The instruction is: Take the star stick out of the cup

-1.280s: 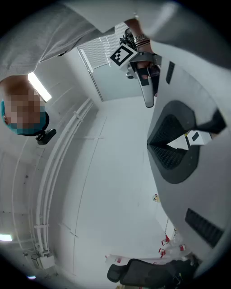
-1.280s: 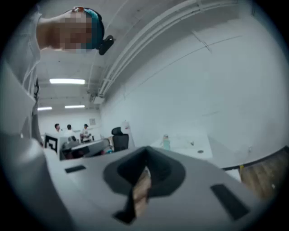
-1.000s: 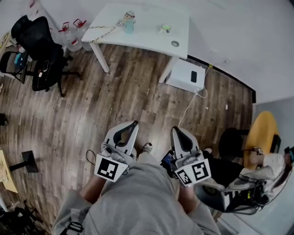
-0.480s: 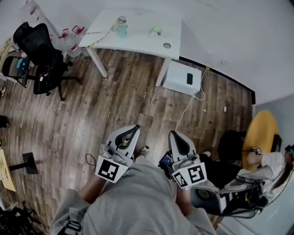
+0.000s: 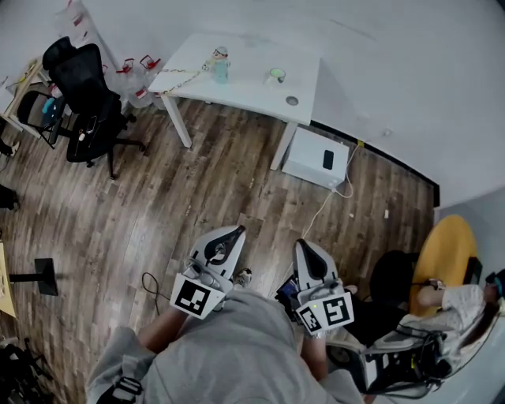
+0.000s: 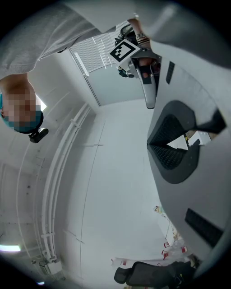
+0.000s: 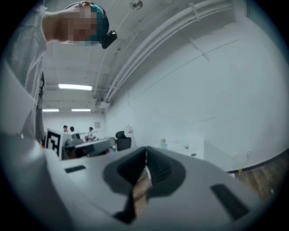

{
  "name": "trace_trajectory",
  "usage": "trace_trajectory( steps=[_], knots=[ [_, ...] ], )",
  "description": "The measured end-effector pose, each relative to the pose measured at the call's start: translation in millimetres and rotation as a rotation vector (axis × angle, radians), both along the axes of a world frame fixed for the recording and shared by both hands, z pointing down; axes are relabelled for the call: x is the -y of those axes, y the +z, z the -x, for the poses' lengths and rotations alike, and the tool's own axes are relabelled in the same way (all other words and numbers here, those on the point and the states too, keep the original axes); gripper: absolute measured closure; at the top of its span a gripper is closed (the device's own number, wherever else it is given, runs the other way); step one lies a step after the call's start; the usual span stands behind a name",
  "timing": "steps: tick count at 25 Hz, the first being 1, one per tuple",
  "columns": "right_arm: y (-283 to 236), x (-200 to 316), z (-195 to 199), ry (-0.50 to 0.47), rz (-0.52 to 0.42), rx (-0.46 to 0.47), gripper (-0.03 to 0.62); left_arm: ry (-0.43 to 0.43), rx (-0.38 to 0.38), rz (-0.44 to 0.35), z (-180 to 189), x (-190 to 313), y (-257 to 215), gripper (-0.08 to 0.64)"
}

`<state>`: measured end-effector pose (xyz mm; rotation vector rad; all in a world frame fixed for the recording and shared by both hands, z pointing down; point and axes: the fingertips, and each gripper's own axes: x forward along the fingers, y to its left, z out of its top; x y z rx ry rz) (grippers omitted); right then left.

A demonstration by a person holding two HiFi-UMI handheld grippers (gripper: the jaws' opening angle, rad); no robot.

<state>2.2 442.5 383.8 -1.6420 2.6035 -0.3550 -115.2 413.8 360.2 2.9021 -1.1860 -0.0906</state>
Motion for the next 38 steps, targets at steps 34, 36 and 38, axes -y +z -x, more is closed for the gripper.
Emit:
trace_trajectory(
  steps=[34, 36, 38],
  knots=[
    [5.5, 221.0, 20.0, 0.097, 0.074, -0.029, 0.557, 0.159, -0.038, 0.044, -3.9, 223.3, 10.9, 0.526],
    [5.5, 234.0, 24.1, 0.101, 0.071, -0.031, 0.557, 0.169, -0.034, 0.045, -0.8, 235.7, 13.0, 0.526],
    [6.3, 246.6, 26.9, 0.111, 0.069, -0.03, 0.557, 0.187, -0.015, 0.026, 1.9, 248.0, 14.4, 0.526]
  ],
)
